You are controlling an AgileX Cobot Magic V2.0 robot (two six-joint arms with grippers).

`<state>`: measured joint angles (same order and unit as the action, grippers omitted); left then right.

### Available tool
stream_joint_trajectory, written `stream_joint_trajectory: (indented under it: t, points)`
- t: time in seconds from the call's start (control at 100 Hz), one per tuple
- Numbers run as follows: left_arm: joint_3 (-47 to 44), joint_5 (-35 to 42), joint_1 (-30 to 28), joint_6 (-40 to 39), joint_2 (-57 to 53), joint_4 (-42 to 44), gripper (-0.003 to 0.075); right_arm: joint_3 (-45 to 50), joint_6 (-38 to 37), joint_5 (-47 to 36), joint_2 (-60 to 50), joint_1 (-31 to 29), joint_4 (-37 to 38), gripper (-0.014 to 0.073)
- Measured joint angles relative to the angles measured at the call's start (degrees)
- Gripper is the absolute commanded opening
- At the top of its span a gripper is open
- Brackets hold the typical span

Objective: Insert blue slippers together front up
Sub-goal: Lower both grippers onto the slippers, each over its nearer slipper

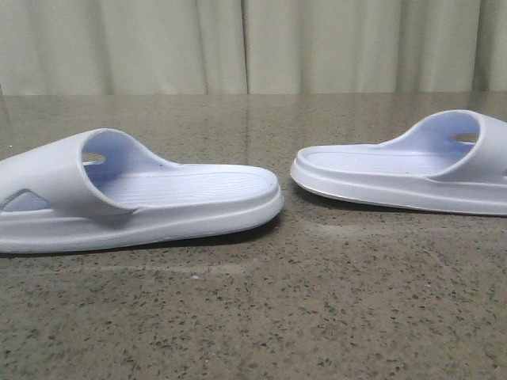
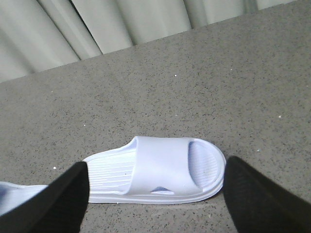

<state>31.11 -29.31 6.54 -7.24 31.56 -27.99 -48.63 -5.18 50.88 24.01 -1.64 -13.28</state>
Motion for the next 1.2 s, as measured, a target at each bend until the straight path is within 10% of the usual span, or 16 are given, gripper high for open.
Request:
stream_joint_trajectory:
  t: [1.2]
  points:
    - [-9.7,7.9,0.0,3.8,21.6,-31.3,0.0401,0.0,-0.1,0.0,0.0,0.5,0.4,0.0498]
